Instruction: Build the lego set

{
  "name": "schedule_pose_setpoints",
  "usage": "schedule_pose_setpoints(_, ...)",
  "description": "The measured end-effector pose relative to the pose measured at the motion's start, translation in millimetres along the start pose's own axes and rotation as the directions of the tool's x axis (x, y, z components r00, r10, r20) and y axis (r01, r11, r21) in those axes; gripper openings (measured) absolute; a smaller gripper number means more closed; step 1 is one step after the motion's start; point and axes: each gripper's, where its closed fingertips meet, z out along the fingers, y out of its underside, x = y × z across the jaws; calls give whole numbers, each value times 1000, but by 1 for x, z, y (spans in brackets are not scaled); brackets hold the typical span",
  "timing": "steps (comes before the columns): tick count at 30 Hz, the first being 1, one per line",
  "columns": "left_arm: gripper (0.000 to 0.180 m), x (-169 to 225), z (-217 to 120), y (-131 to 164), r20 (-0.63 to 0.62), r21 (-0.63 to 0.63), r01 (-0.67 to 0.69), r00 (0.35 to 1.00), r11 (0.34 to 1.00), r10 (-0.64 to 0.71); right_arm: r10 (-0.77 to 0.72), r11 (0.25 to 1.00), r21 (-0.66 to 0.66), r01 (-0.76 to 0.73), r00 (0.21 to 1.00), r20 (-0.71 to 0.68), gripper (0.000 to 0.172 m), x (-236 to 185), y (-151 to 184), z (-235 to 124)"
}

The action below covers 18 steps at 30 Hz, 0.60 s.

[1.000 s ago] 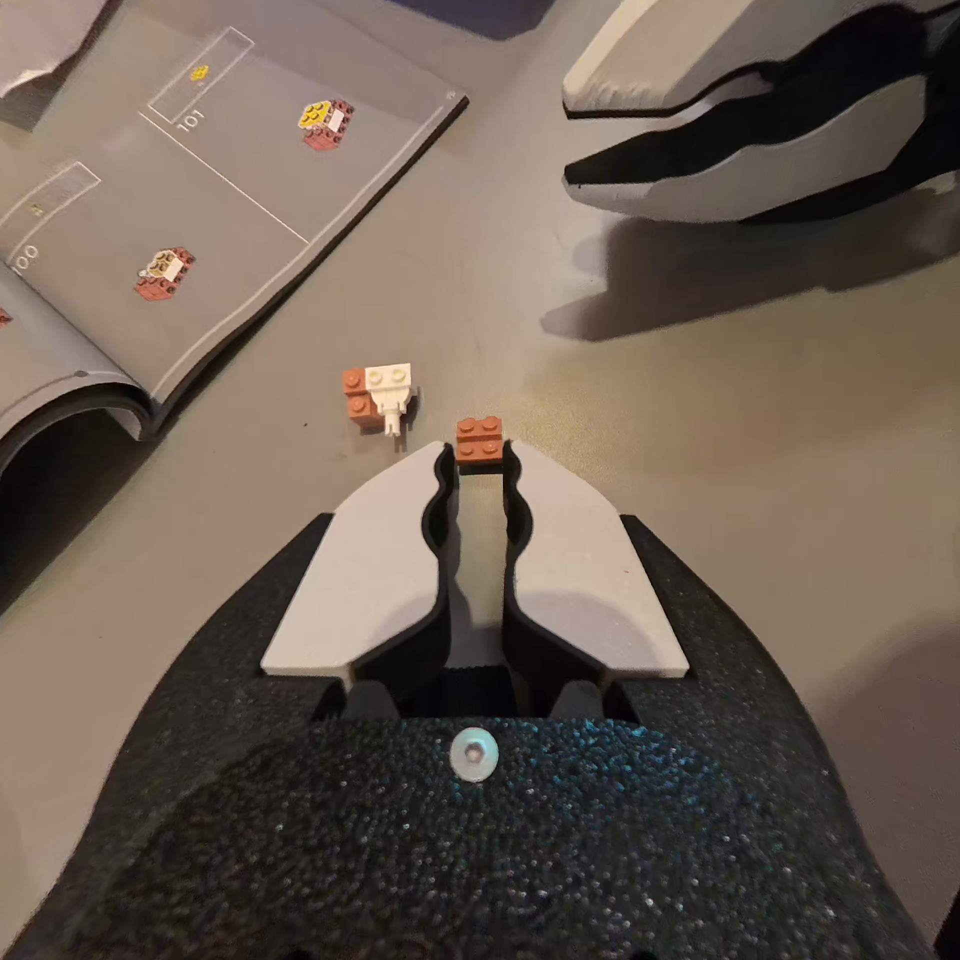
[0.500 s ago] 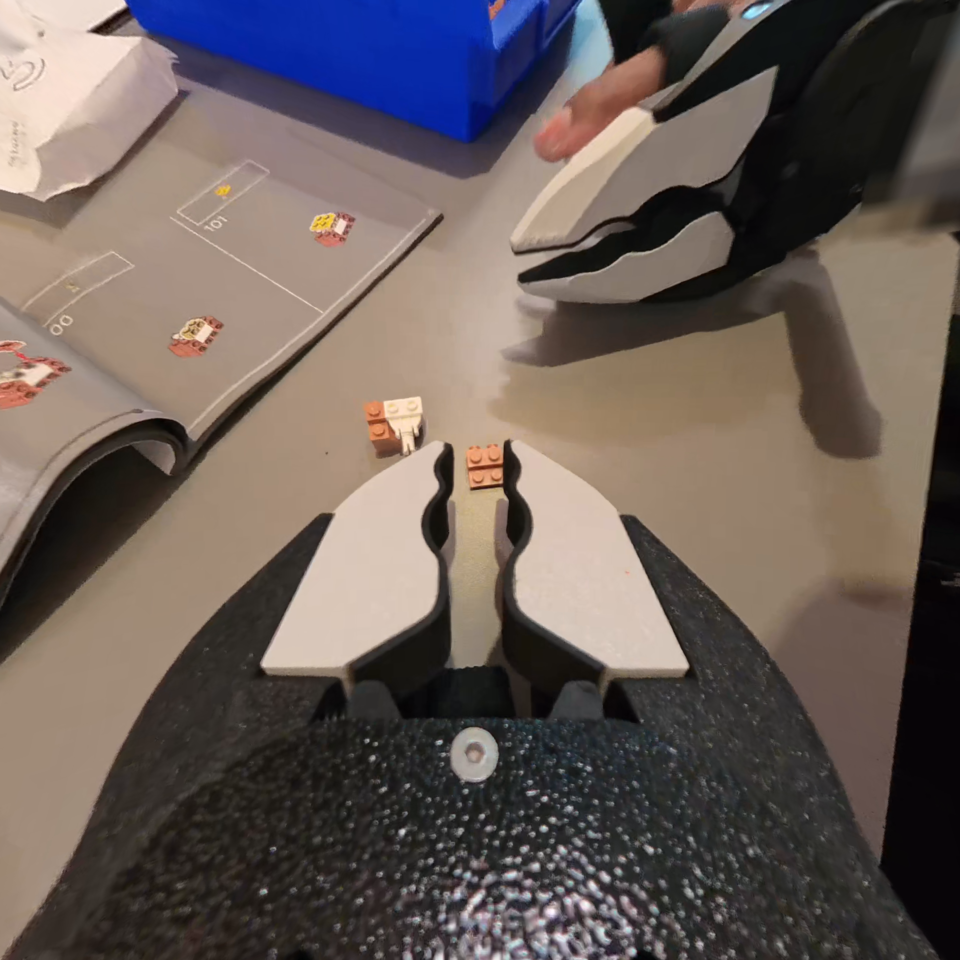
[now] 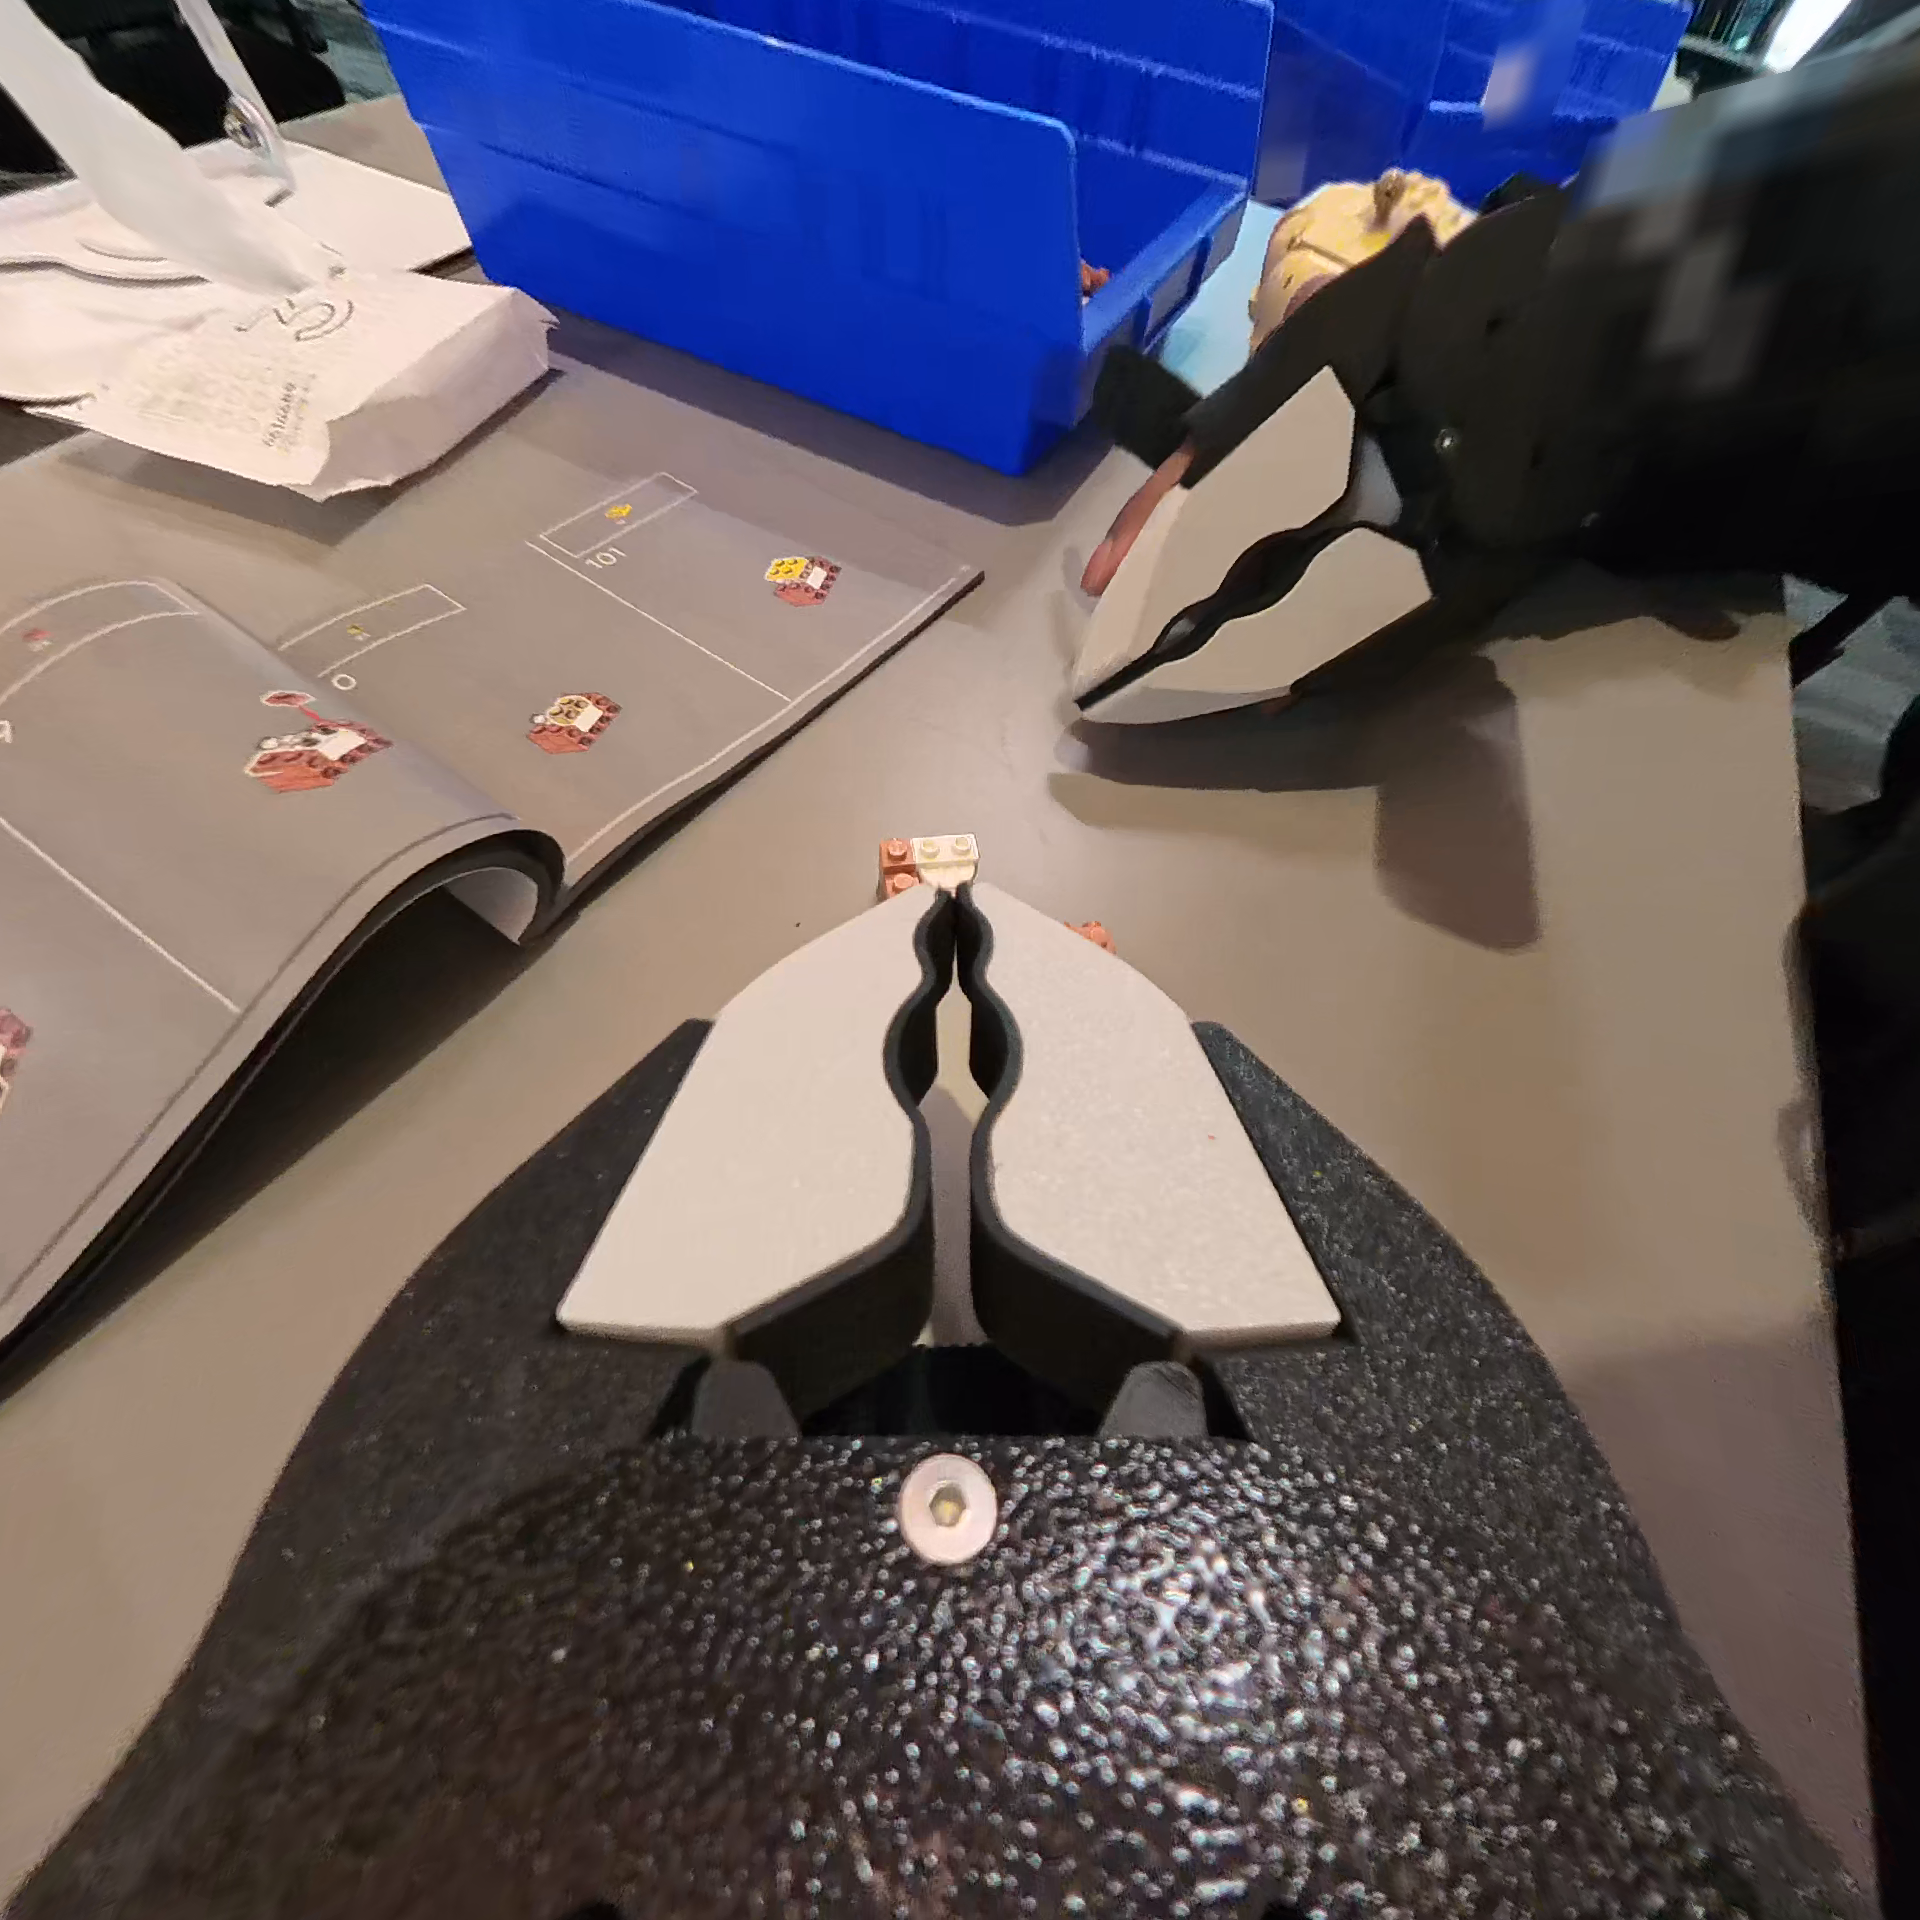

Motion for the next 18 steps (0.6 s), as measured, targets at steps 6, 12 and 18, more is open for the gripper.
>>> schedule_pose_setpoints(6,0,-10,-12,-1,49,41,43,998,998,-45,121,993,-21,-120,988,95,0,1,3,3)
schedule_pose_setpoints(12,0,-16,-16,2,68,77,117,990,990,-122,191,981,-52,-185,972,138,0,1,5,6)
schedule_pose_setpoints(18,0,-15,-12,4,64,54,116,991,992,-119,236,971,-70,-228,959,157,0,1,6,8)
